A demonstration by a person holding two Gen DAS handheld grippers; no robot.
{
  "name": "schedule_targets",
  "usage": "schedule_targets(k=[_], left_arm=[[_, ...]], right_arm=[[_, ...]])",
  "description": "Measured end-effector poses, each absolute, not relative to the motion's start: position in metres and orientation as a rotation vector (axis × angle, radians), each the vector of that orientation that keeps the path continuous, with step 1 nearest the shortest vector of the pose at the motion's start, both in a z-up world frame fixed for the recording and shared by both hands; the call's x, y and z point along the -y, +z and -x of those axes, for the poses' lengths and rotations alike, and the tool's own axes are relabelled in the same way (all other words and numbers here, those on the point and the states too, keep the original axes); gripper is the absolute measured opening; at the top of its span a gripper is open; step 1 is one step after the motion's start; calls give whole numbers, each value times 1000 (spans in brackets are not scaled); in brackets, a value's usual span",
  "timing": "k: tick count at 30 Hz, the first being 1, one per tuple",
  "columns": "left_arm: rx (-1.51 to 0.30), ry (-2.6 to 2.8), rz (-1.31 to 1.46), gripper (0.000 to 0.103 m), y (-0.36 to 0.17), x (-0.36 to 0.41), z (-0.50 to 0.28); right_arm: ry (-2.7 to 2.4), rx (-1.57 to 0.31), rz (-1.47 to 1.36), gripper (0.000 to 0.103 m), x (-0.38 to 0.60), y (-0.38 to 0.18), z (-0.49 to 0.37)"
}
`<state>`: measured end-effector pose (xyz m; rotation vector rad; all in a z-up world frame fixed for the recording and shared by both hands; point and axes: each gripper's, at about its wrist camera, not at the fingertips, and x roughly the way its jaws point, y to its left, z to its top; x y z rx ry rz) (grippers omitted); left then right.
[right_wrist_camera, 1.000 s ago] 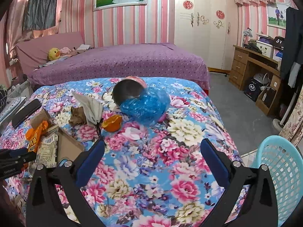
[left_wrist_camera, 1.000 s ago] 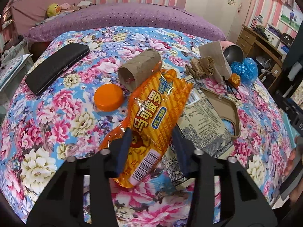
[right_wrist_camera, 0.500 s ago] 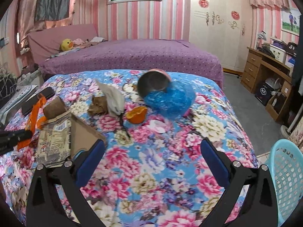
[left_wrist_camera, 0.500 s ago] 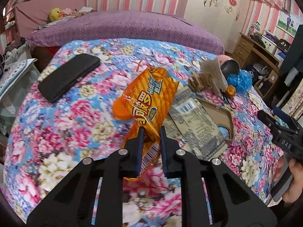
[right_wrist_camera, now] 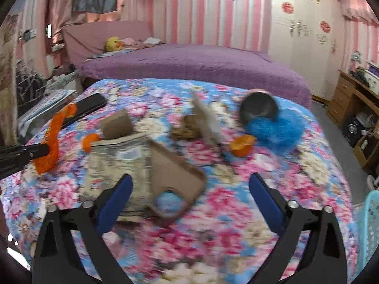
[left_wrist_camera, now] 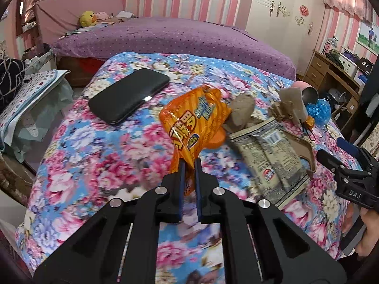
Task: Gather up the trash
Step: 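Grasp the orange snack bag with the left tool while the right tool grasps the paper wrapper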
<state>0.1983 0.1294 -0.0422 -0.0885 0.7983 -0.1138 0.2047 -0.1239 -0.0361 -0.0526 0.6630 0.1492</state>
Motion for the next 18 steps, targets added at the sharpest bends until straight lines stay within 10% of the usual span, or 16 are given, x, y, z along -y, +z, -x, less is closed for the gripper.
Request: schedule_targets(k=[10,18], left_arm=[[-834,-88,123,2,-56,-160,-199],[-836,-95,135,2,-57,-163,-200]], right_arm=[[263,-797,113,53,73,-63,-228],[332,-747,105,7,71,-55,-223]])
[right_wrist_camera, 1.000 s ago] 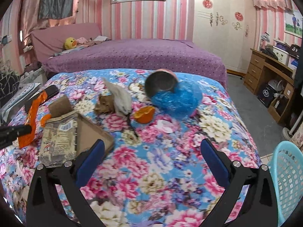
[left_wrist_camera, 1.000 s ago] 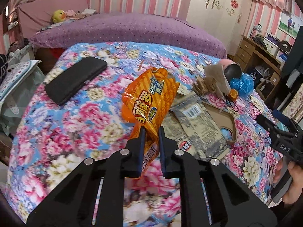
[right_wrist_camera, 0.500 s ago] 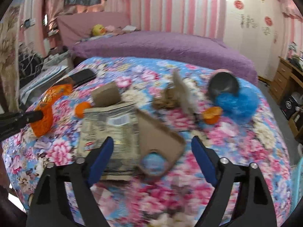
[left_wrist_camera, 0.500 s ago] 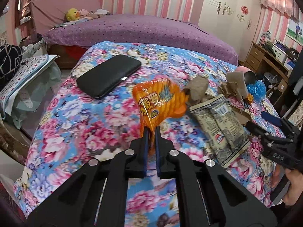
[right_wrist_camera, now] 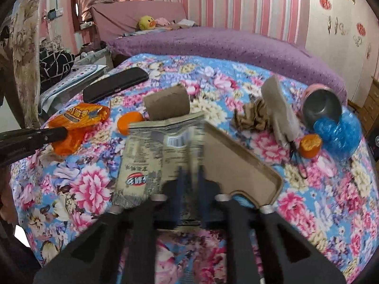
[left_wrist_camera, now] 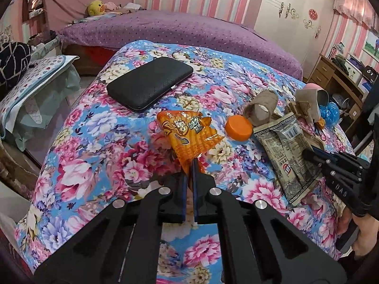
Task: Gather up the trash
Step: 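Grasp the orange snack bag with the left tool while the right tool grasps the paper wrapper, then carry snack bag and wrapper to the blue basket and open both tools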
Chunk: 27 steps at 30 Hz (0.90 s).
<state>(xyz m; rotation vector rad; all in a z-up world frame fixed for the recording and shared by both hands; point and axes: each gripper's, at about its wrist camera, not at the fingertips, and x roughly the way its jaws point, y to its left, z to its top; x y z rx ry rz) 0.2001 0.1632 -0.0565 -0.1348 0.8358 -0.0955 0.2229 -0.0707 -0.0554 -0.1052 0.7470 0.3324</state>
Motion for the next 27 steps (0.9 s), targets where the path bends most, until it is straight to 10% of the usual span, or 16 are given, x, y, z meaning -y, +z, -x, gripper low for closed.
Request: schedule_targets(k=[27], left_arm=[[-690,-162,78,0,-8,-110,-181]], right_arm=[[143,-582,0,5,227,-8,-184]])
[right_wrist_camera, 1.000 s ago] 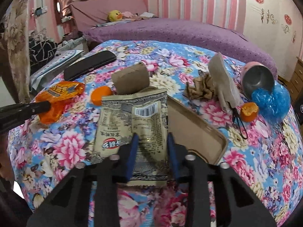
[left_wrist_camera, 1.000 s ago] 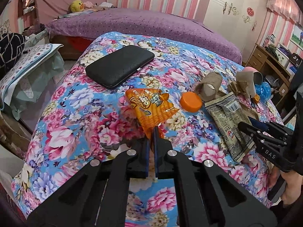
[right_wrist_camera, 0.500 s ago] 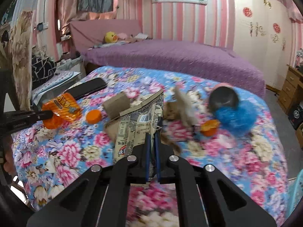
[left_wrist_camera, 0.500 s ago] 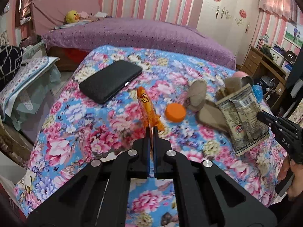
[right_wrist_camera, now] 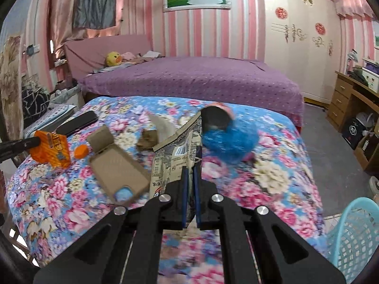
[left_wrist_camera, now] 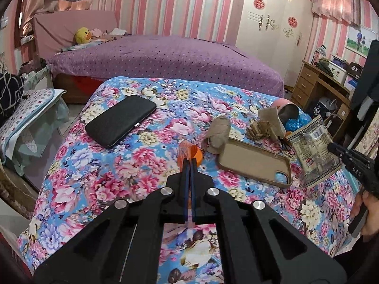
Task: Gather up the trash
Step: 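Carry snack bag and wrapper to the blue basket and open both tools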
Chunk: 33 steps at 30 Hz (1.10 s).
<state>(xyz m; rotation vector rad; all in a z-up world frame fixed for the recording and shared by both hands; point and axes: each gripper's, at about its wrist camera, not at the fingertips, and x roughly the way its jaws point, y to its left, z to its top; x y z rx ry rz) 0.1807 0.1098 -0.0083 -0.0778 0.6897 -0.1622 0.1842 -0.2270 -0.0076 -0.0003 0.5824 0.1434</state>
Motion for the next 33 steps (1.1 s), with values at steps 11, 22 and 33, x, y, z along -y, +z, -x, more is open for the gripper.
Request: schedule_targets(k=[11,22,33], left_arm=[[-764,-141,91,0,-35,-110,-199],[-727,-129,70,0,-28,-96,-199],[-619,-177,38,0,16,-49,-170]], right_arm=[[94,-615,-44,5,272,-21,-183],[118,-604,-66,5,276,-20,-182],[94,-543,-94,5,301,0,-158]])
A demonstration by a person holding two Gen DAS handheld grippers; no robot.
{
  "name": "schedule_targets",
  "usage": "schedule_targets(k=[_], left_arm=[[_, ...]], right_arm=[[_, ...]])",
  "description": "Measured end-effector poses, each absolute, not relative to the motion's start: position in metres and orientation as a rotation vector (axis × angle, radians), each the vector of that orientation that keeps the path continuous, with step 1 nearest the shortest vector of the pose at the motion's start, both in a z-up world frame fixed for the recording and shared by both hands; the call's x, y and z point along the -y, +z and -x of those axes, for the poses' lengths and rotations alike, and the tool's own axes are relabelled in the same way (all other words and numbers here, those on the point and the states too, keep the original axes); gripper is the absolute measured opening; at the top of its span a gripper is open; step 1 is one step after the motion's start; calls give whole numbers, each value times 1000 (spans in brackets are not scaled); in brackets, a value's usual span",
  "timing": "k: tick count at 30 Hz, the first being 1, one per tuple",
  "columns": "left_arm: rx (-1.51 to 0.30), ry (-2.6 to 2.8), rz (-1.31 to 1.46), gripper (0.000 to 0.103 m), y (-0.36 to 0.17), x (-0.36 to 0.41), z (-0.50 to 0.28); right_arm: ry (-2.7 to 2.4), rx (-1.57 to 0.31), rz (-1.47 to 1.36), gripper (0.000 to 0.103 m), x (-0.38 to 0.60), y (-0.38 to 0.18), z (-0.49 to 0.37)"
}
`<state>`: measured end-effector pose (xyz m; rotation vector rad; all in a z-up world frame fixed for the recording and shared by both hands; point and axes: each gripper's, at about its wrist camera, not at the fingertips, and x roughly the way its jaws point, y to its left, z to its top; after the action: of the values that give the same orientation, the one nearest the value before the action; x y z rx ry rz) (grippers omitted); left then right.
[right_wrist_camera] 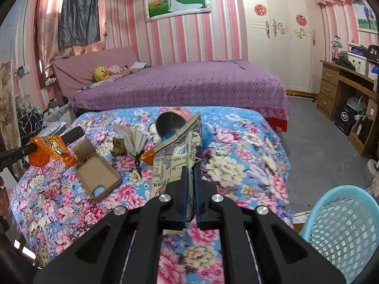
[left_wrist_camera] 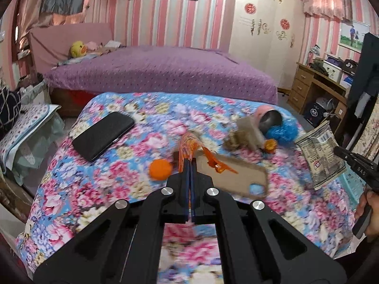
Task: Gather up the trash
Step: 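Carry snack bag and wrapper to the blue basket and open both tools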
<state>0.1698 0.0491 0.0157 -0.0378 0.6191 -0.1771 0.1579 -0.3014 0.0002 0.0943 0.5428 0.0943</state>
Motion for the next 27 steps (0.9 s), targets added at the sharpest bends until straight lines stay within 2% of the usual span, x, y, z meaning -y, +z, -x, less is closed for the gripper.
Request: schedule_targets(k=[13,27], left_arm=[[-568,-380,-29,0,32,106,-142],[-587,-648,-104,0,7,297,-111]], right_arm=[[-71,-505,-112,5,411,9,-105],[-371,-530,-172,5,554,-11,-39]])
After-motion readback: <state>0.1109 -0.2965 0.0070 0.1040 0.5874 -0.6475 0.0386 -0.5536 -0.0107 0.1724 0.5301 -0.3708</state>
